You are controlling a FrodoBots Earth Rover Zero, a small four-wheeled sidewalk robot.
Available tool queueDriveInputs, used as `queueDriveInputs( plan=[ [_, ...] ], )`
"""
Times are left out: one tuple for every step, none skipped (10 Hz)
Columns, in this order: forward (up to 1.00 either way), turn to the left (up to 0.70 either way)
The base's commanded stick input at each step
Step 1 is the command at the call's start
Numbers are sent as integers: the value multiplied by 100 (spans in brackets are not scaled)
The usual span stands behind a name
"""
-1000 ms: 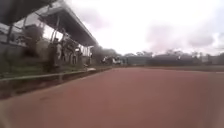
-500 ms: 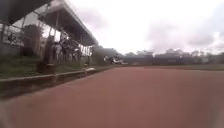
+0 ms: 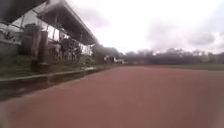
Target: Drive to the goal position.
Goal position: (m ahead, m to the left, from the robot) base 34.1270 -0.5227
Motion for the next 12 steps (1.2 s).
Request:
queueDriveInputs(
  plan=[
    [70,1],
    [70,1],
    [70,1],
    [70,1],
    [70,1],
    [70,1],
    [70,1],
    [70,1],
    [70,1],
    [70,1],
    [70,1],
    [70,1]
  ],
)
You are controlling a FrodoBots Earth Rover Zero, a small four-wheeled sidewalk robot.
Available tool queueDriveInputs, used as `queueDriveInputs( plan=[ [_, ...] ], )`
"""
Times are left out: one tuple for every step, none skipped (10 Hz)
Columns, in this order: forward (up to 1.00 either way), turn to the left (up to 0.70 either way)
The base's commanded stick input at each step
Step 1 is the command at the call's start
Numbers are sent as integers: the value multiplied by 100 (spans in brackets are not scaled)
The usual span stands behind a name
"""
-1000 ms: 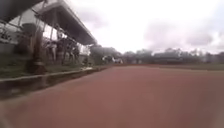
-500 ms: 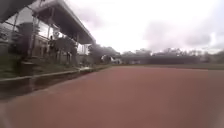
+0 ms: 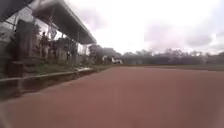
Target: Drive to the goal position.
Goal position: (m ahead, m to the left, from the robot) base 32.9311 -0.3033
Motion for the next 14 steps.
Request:
queueDriveInputs(
  plan=[
    [70,1],
    [70,1],
    [70,1],
    [70,1],
    [70,1],
    [70,1],
    [70,1],
    [70,1],
    [70,1],
    [70,1],
    [70,1],
    [70,1],
    [70,1],
    [70,-19]
  ],
)
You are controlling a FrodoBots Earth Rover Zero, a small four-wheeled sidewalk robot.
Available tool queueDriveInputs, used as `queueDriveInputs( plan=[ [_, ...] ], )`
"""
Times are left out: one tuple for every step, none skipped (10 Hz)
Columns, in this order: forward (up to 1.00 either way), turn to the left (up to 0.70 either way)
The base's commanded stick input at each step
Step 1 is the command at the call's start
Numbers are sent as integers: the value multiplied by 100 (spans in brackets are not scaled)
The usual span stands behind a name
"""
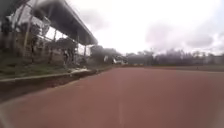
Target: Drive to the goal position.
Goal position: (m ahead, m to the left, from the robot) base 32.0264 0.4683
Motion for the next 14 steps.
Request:
queueDriveInputs(
  plan=[
    [70,-29],
    [70,-34],
    [70,-34],
    [70,1],
    [70,1],
    [70,1],
    [70,1],
    [70,1],
    [70,1],
    [70,1],
    [70,1],
    [70,1],
    [70,1],
    [70,1]
  ],
)
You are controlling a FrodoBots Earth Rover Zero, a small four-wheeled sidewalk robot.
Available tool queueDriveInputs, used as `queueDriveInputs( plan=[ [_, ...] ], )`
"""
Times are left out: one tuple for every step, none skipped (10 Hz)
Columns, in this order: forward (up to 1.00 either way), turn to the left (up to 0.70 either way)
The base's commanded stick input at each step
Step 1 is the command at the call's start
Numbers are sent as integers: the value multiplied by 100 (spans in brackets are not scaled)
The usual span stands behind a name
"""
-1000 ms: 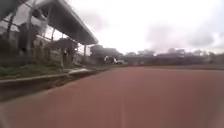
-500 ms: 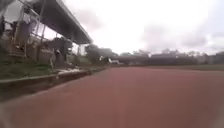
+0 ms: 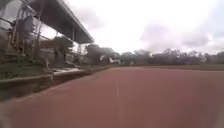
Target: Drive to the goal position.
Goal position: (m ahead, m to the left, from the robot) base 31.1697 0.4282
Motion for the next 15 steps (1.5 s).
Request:
queueDriveInputs(
  plan=[
    [70,1],
    [70,1],
    [70,1],
    [70,1],
    [70,1],
    [70,1],
    [70,1],
    [70,1],
    [70,1],
    [70,1],
    [70,1],
    [70,1],
    [70,1],
    [70,1],
    [70,1]
  ],
)
